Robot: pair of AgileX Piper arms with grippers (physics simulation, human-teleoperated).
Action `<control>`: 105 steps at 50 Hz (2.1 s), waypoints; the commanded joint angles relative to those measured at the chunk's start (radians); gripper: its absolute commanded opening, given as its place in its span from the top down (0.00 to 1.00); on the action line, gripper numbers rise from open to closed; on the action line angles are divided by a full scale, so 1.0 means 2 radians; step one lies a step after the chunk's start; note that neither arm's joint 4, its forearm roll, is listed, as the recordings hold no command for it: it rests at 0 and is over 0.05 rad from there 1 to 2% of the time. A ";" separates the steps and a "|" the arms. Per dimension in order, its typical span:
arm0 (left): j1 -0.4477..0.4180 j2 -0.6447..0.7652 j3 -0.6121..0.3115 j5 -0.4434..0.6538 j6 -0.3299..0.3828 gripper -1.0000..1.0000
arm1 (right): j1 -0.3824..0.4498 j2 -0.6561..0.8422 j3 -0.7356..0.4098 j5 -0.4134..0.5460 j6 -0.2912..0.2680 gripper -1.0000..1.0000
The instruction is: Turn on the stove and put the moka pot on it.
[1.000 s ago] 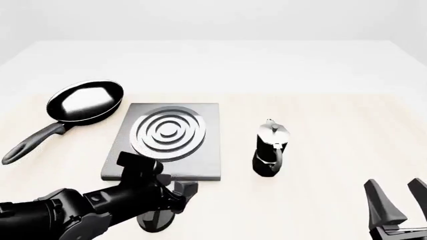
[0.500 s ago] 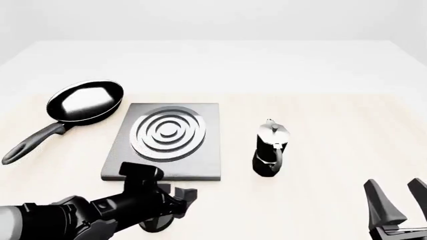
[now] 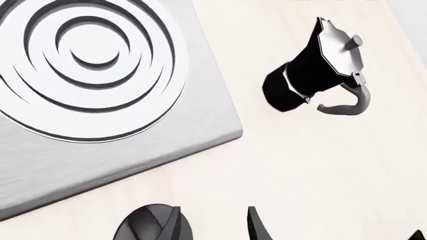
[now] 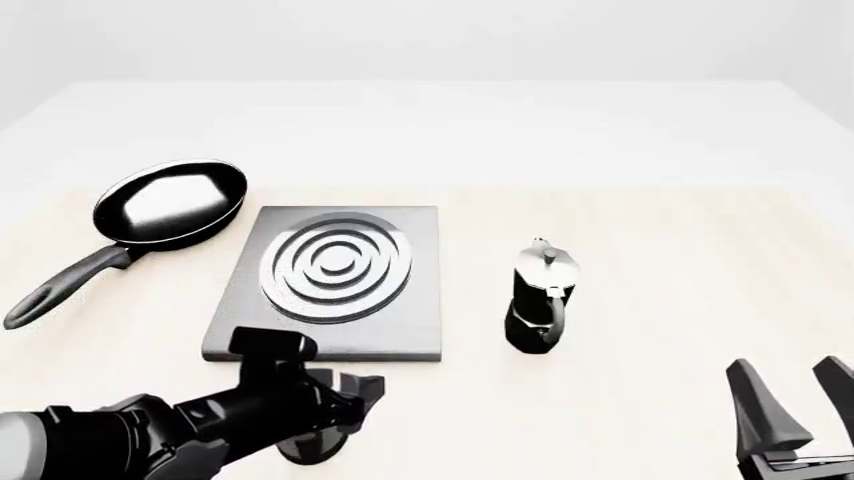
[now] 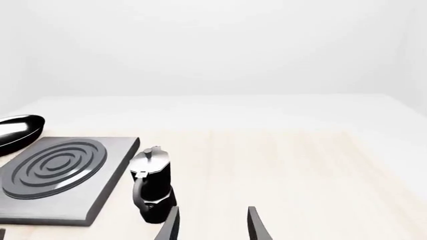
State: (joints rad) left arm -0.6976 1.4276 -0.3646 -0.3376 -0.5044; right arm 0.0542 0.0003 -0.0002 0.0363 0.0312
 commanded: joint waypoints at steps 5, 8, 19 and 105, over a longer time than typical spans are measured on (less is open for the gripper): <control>0.015 0.002 0.011 0.000 0.009 0.00 | 0.002 0.000 0.000 0.001 0.001 0.00; 0.018 -0.002 0.011 0.003 0.012 0.00 | 0.003 0.000 0.000 0.001 0.001 0.00; 0.032 -0.010 0.016 0.006 0.019 0.00 | 0.004 0.000 0.000 0.002 0.001 0.00; 0.342 -0.714 0.182 0.109 0.307 0.00 | 0.037 0.000 -0.069 0.016 -0.025 0.00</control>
State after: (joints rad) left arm -0.0673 0.0217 -0.0727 -0.0822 0.0831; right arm 0.1032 0.0002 -0.0729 0.0323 -0.0044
